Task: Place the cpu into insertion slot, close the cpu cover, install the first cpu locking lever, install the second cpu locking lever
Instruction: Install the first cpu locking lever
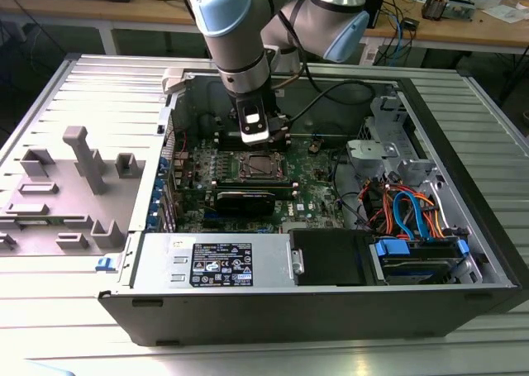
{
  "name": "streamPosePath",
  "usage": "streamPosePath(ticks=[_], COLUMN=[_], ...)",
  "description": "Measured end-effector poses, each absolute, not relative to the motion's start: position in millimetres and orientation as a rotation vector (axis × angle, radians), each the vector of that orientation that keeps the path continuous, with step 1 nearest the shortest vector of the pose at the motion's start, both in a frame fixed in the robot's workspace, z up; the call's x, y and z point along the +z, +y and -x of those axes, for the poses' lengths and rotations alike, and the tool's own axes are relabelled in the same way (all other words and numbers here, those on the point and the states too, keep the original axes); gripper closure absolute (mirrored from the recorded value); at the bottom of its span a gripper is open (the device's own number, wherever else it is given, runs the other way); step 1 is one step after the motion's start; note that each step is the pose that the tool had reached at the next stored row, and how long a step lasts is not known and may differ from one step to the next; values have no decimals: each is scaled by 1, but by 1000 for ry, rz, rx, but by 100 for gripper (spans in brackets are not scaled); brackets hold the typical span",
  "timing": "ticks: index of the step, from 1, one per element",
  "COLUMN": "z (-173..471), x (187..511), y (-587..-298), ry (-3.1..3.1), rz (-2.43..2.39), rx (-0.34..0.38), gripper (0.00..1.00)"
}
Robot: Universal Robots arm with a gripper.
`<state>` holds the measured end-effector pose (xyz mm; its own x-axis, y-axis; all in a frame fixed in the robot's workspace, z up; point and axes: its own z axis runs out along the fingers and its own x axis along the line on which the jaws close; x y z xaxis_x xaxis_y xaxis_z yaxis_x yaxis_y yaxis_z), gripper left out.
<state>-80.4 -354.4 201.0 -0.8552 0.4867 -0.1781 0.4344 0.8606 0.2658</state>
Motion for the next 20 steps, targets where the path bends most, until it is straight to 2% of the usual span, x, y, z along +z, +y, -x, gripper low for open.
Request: streamPosePath(ticks=[20], z=[80], x=[200], y=[-357], ry=[2797], rz=[-706], rx=[320], gripper=[89])
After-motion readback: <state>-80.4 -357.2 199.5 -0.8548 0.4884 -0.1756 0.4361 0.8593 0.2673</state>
